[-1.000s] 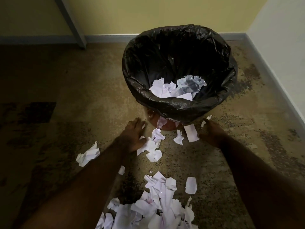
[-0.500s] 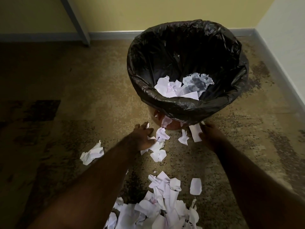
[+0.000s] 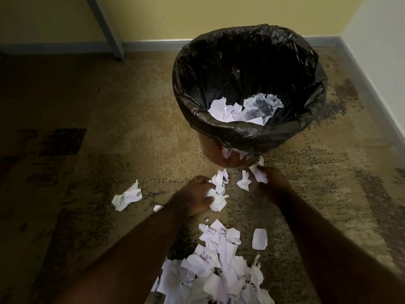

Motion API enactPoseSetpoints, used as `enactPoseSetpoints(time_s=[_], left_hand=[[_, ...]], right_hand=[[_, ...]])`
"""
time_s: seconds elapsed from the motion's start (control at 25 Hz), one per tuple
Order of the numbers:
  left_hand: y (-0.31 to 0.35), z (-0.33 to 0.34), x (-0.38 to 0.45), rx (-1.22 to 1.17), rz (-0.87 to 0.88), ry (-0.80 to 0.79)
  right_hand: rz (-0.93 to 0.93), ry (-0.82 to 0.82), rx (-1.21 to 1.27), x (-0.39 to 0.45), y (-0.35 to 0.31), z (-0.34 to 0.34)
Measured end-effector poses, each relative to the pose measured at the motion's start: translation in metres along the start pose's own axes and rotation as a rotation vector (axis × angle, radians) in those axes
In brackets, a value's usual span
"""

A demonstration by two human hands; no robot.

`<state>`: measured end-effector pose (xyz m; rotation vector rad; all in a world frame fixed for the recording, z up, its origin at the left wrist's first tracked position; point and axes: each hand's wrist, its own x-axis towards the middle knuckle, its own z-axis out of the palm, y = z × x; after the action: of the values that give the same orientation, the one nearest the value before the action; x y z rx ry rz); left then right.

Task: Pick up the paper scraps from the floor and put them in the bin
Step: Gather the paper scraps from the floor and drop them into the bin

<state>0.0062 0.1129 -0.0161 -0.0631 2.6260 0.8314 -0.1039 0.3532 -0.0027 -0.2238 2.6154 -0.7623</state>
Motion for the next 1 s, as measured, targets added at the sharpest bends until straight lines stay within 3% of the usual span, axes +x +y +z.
enactPoseSetpoints(time_s=[0.16, 0.6, 0.64, 0.76, 0.88, 1.0], left_hand=[[0.003, 0.009, -0.008, -0.049, -0.052, -0.053], [-0.002, 0.021, -0.03, -0.325, -0.017, 0.043], [-0.007, 0.016, -0.035, -0.34, -0.01, 0.074], [-0.038, -0.006, -0.052, -0.245, -0.036, 0.217], [-0.089, -0.032, -0.073, -0.043, -0.287, 0.428], [-0.155, -0.047, -0.098, 0.032, -0.61, 0.432]], right_hand=[[0.02, -0.103, -0.158, 0.007, 0.004, -0.005], [-0.252, -0.468, -0.22, -0.045, -0.026, 0.051], [-0.222, -0.428, -0.261, -0.05, -0.027, 0.051], [-0.136, -0.09, -0.387, -0.067, -0.019, 0.045], [0.039, 0.091, -0.046, -0.091, 0.013, 0.041], [0.172, 0.225, 0.18, -0.139, 0.054, 0.057]])
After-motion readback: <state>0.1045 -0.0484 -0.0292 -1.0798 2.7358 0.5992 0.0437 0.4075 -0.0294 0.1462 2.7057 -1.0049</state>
